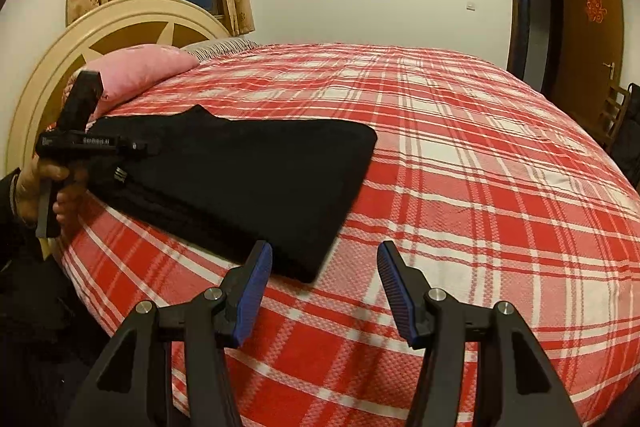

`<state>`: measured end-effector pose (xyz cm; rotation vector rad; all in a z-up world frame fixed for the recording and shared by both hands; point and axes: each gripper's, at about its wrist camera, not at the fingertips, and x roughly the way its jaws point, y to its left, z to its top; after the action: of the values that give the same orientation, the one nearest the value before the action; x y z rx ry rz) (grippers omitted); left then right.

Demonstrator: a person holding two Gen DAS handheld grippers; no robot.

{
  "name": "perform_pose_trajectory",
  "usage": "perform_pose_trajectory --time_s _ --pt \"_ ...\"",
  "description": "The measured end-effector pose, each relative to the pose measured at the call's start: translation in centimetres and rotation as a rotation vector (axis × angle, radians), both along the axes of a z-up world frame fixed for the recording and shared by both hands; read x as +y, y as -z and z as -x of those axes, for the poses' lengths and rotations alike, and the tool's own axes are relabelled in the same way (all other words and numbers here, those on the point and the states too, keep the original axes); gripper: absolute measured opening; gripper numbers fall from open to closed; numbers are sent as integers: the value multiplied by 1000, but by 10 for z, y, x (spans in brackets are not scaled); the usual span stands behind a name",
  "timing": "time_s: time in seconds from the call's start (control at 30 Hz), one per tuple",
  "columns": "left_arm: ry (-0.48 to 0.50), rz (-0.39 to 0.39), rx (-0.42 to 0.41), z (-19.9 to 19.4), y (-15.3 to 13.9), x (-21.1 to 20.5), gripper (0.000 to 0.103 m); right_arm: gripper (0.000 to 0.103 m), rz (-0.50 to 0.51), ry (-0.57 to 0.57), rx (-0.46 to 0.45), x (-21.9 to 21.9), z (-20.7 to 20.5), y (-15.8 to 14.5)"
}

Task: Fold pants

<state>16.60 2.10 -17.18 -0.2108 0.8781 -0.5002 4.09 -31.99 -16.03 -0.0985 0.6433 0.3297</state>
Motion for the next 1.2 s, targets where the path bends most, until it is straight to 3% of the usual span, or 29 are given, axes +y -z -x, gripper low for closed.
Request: perform_pose_trajectory --time_s 0.13,0.23,0.37,0.47,0.6,0.67,0.87,1.1,1.2 --pt "-3 -11 -9 10 -2 5 39 56 -69 -59 18 17 -4 -8" --pt "24 -28 -9 13 1 2 42 56 -78 -121 16 42 -11 -11" --pt "35 -45 -25 16 1 -4 47 56 -51 -162 29 73 -28 -4" --pt "49 -55 -32 19 0 -5 48 57 24 -152 154 87 -43 19" --pt "49 -76 -51 30 -8 4 61 57 114 -191 147 92 -28 14" --pt "28 -110 -97 37 -17 15 66 57 92 -211 159 92 -27 9" --pt "-135 -257 -210 45 -42 78 76 57 45 -303 76 138 -37 -23" --pt "-407 -333 -191 55 -50 186 79 57 75 -481 32 225 -42 -22" --pt "-497 -302 -133 58 -36 227 80 57 87 -499 75 246 -48 -6"
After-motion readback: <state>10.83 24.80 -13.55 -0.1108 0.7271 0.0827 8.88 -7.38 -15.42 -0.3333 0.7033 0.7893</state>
